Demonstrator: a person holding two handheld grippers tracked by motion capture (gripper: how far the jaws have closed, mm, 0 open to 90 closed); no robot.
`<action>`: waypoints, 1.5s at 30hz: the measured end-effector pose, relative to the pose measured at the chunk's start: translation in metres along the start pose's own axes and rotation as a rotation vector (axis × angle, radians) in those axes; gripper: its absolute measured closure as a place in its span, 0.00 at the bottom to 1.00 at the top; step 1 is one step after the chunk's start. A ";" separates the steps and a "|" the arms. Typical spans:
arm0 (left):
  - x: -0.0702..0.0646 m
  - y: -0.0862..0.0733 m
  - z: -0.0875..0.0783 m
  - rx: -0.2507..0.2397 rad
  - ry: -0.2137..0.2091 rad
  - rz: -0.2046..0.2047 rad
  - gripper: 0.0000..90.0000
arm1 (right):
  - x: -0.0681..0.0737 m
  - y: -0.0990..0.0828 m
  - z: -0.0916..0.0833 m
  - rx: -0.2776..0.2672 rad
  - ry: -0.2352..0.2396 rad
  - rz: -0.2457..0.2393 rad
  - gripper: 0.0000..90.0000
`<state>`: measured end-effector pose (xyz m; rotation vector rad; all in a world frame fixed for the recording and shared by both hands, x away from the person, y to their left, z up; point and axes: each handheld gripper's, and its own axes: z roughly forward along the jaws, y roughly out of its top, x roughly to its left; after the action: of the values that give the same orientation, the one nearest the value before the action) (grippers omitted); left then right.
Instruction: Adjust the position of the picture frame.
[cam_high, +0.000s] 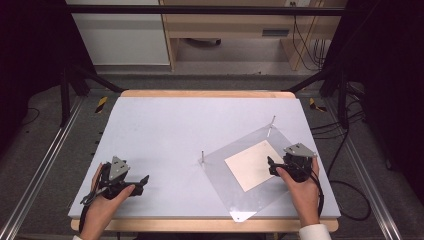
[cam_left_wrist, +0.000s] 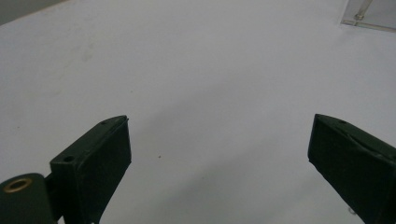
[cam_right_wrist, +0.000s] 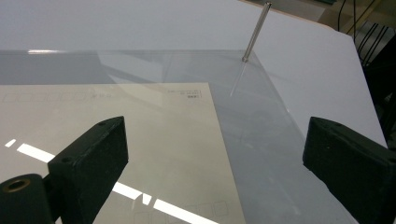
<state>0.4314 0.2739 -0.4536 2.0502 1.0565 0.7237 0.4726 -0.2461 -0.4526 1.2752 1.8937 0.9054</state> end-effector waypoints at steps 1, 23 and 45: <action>-0.002 0.000 0.000 0.004 -0.006 0.003 0.07 | 0.000 0.000 0.000 0.000 -0.007 -0.002 0.08; -0.081 0.088 0.028 0.013 -0.161 0.187 0.12 | -0.020 0.044 0.008 0.220 0.110 -0.118 0.23; -0.124 0.106 0.097 -0.017 -0.123 0.069 0.39 | -0.075 0.072 0.094 0.160 0.067 0.001 0.62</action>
<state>0.4875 0.0927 -0.4469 2.0968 0.9113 0.6308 0.6066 -0.2797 -0.4310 1.3541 2.0530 0.8192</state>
